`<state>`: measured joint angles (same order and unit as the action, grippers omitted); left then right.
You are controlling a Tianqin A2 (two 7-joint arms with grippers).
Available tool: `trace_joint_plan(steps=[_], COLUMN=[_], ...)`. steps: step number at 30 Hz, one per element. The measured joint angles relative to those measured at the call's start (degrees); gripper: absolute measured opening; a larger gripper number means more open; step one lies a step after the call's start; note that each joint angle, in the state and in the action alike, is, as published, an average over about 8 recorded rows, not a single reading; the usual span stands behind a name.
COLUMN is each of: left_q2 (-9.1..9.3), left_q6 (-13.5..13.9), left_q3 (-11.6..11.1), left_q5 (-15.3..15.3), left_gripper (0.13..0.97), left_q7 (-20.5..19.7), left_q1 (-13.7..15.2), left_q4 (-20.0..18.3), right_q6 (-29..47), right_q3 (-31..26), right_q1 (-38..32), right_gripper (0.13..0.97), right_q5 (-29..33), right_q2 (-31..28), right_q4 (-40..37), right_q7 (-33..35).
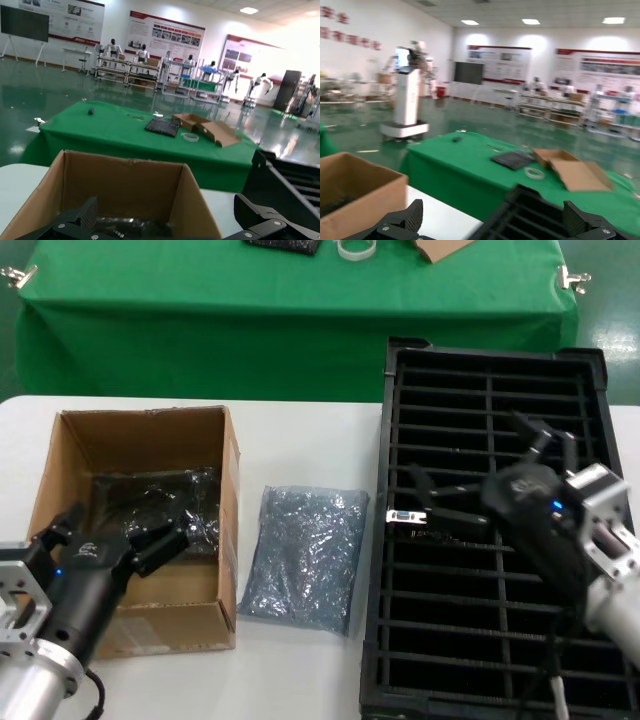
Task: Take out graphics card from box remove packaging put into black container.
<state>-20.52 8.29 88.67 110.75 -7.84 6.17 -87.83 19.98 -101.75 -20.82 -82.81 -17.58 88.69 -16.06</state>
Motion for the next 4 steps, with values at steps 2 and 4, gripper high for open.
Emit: trace_joint_plan(steps=[2, 4], left_q2=[0.25, 0.42], left_q6=[-0.63, -1.05], left_q3=[0.23, 0.38], left_q5=[-0.58, -0.96], left_gripper=[0.966, 0.966], left_q7=[0.59, 0.99], left_q1=[-0.47, -0.78], left_q4=[-0.29, -0.48], right_q6=[-1.53, -2.53], right_q3=[0.77, 1.27], right_q1=[1.59, 2.64], right_gripper=[0.966, 0.966], right_q5=[-1.55, -2.57], right_q2=[0.03, 0.05], right_q4=[0.23, 0.38], right_q7=[1.22, 2.03])
